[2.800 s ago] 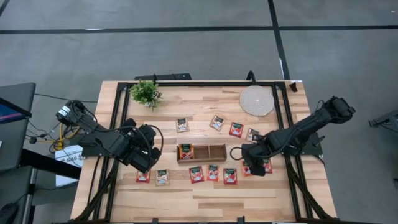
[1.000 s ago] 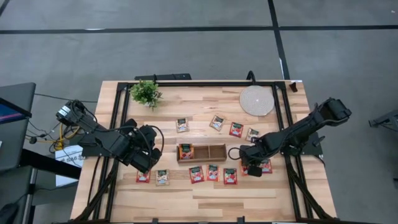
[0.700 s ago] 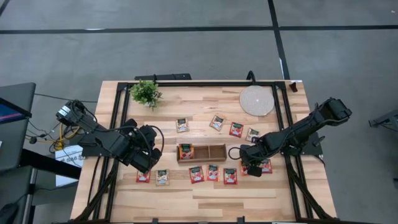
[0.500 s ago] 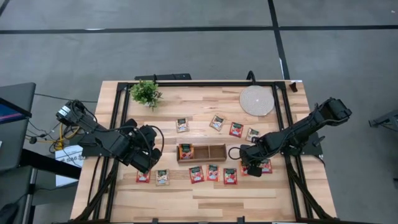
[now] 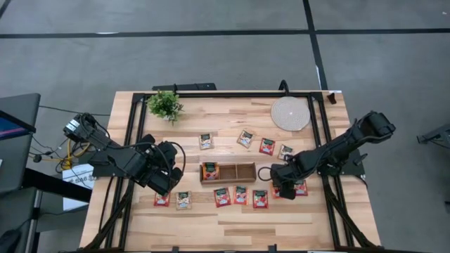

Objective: Pick & Place Tea
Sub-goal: Put the orange tea bag into the left section of the wooden organizer

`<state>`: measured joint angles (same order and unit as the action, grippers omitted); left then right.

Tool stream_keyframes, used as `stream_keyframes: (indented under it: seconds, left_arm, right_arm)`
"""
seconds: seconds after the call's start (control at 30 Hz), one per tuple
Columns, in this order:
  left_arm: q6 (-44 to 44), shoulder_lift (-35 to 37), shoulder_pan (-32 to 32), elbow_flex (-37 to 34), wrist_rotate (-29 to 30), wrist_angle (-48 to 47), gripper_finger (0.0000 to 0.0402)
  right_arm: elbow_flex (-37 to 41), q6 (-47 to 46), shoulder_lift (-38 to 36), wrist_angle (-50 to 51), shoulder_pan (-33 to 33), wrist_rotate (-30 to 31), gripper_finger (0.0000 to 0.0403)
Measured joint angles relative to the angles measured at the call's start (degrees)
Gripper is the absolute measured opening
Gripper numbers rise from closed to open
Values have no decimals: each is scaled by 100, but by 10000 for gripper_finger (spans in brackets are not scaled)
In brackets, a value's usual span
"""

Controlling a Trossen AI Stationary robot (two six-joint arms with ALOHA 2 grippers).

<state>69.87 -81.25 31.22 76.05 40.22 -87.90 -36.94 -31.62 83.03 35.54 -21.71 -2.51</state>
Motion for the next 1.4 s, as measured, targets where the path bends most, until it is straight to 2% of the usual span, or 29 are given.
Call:
stream_keyframes:
  seconds: [0.23,0.53,0.93,1.13,1.4]
  left_arm:
    - [0,0,-1,0,-2,-1,96]
    - [-2,0,-1,0,-2,3,96]
    - [-55,0,-2,0,9,87,96]
    - [-748,0,0,0,13,635,96]
    - [-2019,0,-7,0,13,1654,96]
  right_arm:
    - [80,-32,172,-75,7,-10,101]
    - [106,-37,68,-135,15,5,6]
    - [-261,-94,-121,532,120,69,1]
    - [-733,-89,-121,1069,120,151,0]
    - [-1874,168,-132,1681,72,893,0]
